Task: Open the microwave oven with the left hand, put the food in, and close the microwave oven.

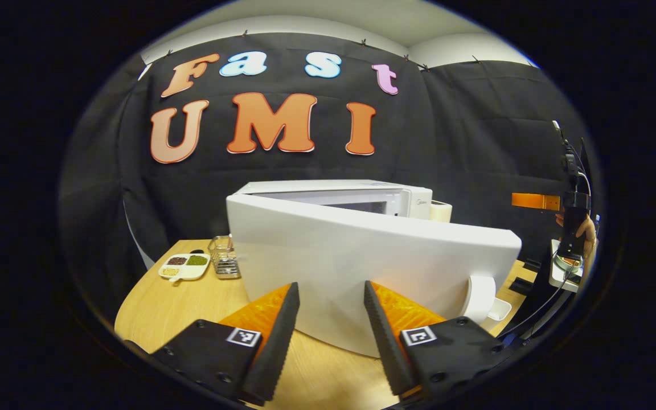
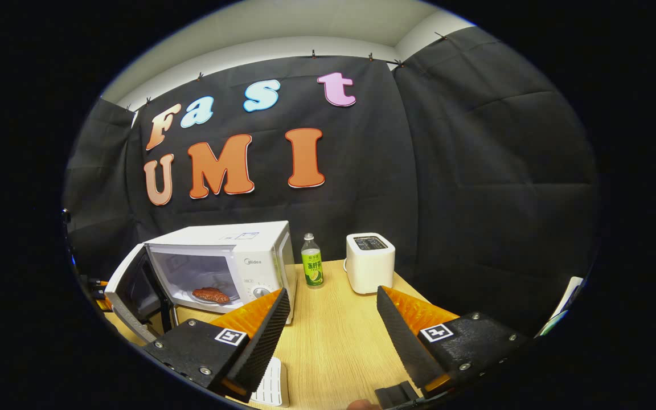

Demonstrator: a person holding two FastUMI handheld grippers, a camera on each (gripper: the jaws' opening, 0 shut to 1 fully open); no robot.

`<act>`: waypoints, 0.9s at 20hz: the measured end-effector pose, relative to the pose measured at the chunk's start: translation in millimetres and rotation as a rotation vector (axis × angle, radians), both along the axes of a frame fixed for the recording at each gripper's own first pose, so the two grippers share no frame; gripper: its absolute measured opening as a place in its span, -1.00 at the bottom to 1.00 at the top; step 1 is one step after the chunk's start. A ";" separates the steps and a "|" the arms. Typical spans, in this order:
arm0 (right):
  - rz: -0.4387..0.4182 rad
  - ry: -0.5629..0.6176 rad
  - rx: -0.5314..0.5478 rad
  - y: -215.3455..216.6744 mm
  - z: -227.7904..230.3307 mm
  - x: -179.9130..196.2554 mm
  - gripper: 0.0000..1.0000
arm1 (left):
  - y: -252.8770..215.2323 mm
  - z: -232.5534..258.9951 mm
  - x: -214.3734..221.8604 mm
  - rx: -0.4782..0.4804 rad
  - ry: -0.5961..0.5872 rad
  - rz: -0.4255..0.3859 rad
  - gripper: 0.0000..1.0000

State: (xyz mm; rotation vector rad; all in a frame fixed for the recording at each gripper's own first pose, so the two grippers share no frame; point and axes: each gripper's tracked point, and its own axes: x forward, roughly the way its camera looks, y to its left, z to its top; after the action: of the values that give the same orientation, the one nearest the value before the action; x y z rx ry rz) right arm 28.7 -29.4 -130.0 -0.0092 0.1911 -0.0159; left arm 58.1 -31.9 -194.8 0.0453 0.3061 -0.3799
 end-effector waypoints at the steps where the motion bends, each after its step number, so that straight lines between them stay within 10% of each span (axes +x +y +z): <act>1: -0.005 0.003 0.005 -2.8 -0.9 -1.0 0.91 | -5.9 -2.3 5.1 0.022 -0.003 0.008 0.36; 4: -0.021 0.010 0.021 -12.4 -4.1 -2.5 0.91 | -40.3 -1.7 13.5 0.032 -0.012 -0.020 -0.44; 9: -0.058 0.022 0.051 -29.9 -10.6 -6.8 0.90 | -70.4 2.8 34.0 0.085 -0.065 0.028 -0.46; 10: -0.066 0.024 0.061 -33.5 -11.5 -8.7 0.90 | -69.0 4.8 44.8 0.095 -0.064 0.055 -0.90; 18: -0.103 0.029 0.078 -53.0 -15.2 -15.9 0.90 | -94.0 -8.3 91.1 0.002 0.001 0.081 -0.92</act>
State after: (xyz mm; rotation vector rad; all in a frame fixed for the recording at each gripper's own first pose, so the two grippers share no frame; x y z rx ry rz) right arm 12.8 -82.4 -145.2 0.0782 0.2205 -0.1114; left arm 149.2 -125.9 -203.1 0.0342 0.3086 -0.2998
